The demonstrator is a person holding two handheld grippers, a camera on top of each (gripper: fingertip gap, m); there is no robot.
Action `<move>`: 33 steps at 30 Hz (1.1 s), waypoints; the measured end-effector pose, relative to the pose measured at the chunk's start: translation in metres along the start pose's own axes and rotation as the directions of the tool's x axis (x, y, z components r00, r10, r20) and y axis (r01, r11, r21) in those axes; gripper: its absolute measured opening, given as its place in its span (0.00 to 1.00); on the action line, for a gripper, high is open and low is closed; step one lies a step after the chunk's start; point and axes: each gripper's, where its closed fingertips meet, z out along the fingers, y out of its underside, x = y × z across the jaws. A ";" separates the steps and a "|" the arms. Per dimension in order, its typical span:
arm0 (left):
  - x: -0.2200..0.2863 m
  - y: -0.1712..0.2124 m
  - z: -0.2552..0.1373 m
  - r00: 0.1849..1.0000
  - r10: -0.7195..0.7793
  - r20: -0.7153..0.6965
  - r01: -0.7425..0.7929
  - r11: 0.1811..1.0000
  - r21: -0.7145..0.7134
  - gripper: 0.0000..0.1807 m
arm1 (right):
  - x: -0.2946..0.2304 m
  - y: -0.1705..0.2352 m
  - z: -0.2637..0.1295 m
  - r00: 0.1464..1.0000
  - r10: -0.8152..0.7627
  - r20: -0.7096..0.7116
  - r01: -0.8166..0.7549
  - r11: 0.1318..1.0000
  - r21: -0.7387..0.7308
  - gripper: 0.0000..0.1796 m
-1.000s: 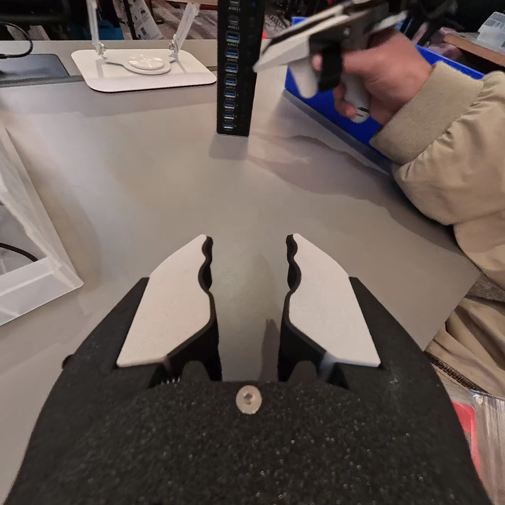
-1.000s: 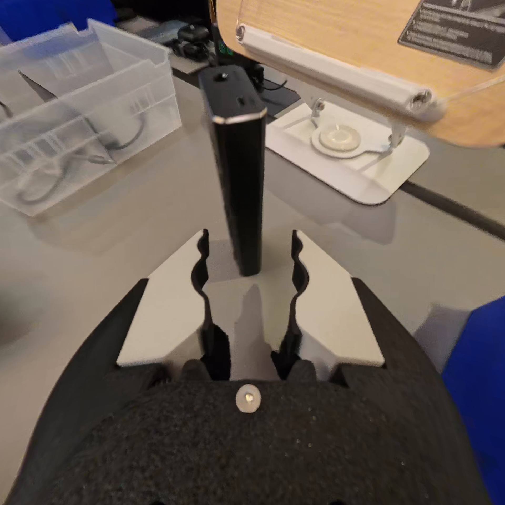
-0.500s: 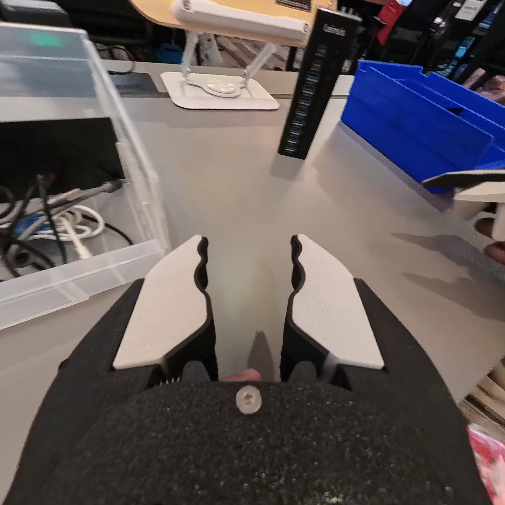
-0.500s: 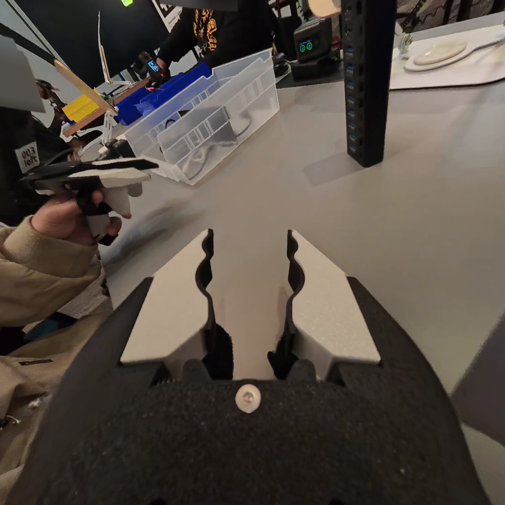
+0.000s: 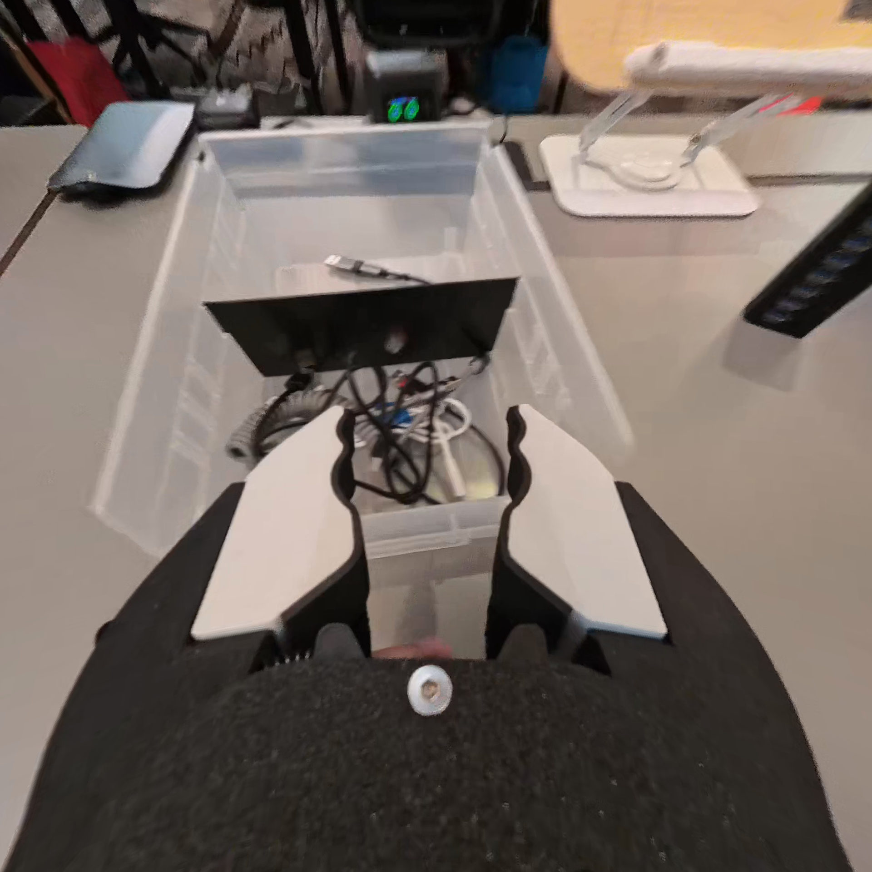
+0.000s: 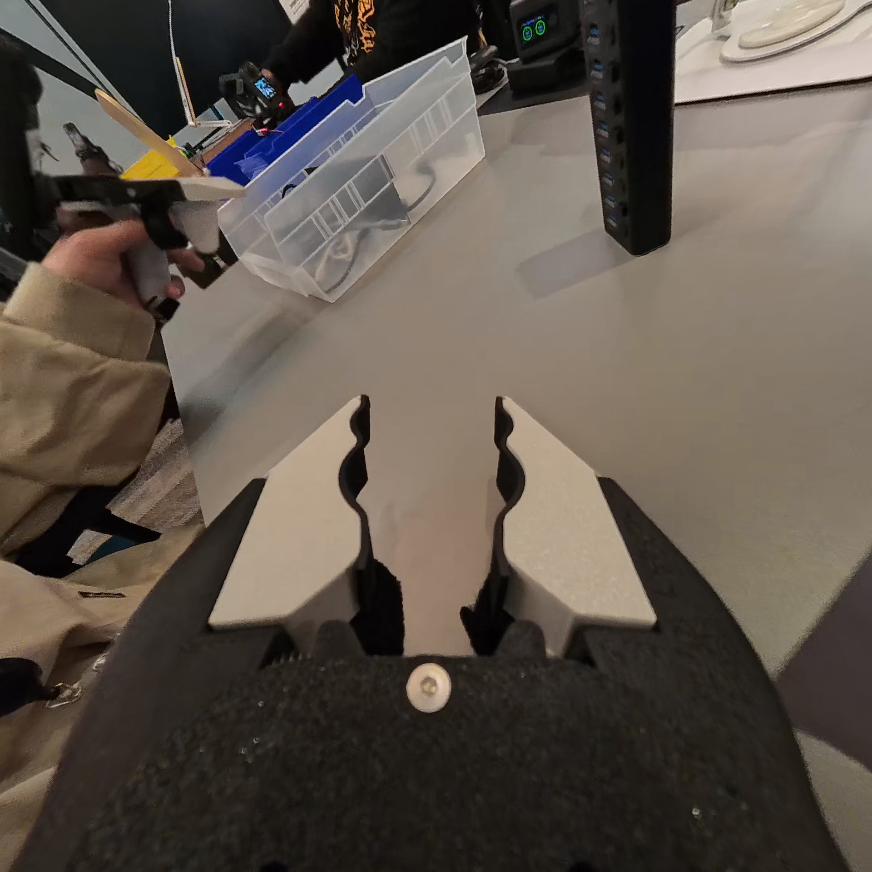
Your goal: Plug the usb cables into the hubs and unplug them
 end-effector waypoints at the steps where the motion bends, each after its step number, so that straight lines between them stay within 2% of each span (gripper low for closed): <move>1: -0.008 0.000 0.004 1.000 0.006 0.008 -0.006 0.999 -0.043 0.35 | 0.000 0.001 0.001 1.000 0.004 0.005 -0.004 1.000 -0.002 0.29; 6: -0.017 -0.006 0.019 0.997 0.030 -0.077 -0.044 0.983 -0.180 0.35 | 0.000 0.003 0.001 1.000 0.015 0.015 -0.015 1.000 -0.017 0.29; 10: -0.033 0.008 0.029 0.991 0.100 -0.092 -0.125 0.937 -0.325 0.34 | 0.001 0.005 0.001 0.999 0.027 0.018 -0.027 0.999 -0.026 0.29; 13: -0.046 0.012 0.034 0.988 0.111 -0.104 -0.143 0.907 -0.396 0.31 | 0.003 0.007 0.002 0.999 0.039 0.022 -0.038 0.999 -0.033 0.29; 16: -0.061 -0.006 0.032 0.972 0.185 -0.143 -0.229 0.876 -0.425 0.26 | 0.003 0.007 0.003 0.999 0.045 0.024 -0.044 0.998 -0.038 0.29; 17: -0.064 -0.009 0.031 0.952 0.236 -0.196 -0.301 0.839 -0.453 0.26 | 0.003 0.008 0.003 0.999 0.048 0.026 -0.047 0.998 -0.039 0.29; 19: -0.070 -0.011 0.034 0.871 0.365 -0.328 -0.488 0.716 -0.499 0.26 | 0.003 0.008 0.003 0.998 0.056 0.034 -0.055 0.998 -0.042 0.29; 21: -0.073 -0.012 0.048 0.732 0.501 -0.462 -0.681 0.568 -0.462 0.27 | 0.000 0.009 0.003 0.997 0.061 0.045 -0.059 0.997 -0.047 0.29; 23: -0.068 -0.003 0.063 0.591 0.541 -0.598 -0.805 0.437 -0.400 0.24 | -0.002 0.011 0.005 0.997 0.057 0.051 -0.054 0.997 -0.056 0.29; 25: -0.069 0.016 0.072 0.509 0.494 -0.705 -0.861 0.301 -0.411 0.24 | -0.002 0.013 0.006 0.998 0.046 0.050 -0.043 0.997 -0.065 0.29; 27: -0.072 0.033 0.076 0.461 0.434 -0.774 -0.886 0.179 -0.427 0.24 | -0.001 0.012 0.005 0.998 0.039 0.042 -0.037 0.997 -0.061 0.29; 30: -0.071 0.047 0.079 0.450 0.354 -0.820 -0.888 0.084 -0.452 0.23 | 0.001 0.011 0.004 0.998 0.041 0.038 -0.039 0.998 -0.052 0.29; 33: -0.073 0.047 0.081 0.373 0.381 -0.846 -0.916 0.006 -0.401 0.23 | 0.005 0.014 0.003 0.999 0.044 0.027 -0.042 0.997 -0.061 0.29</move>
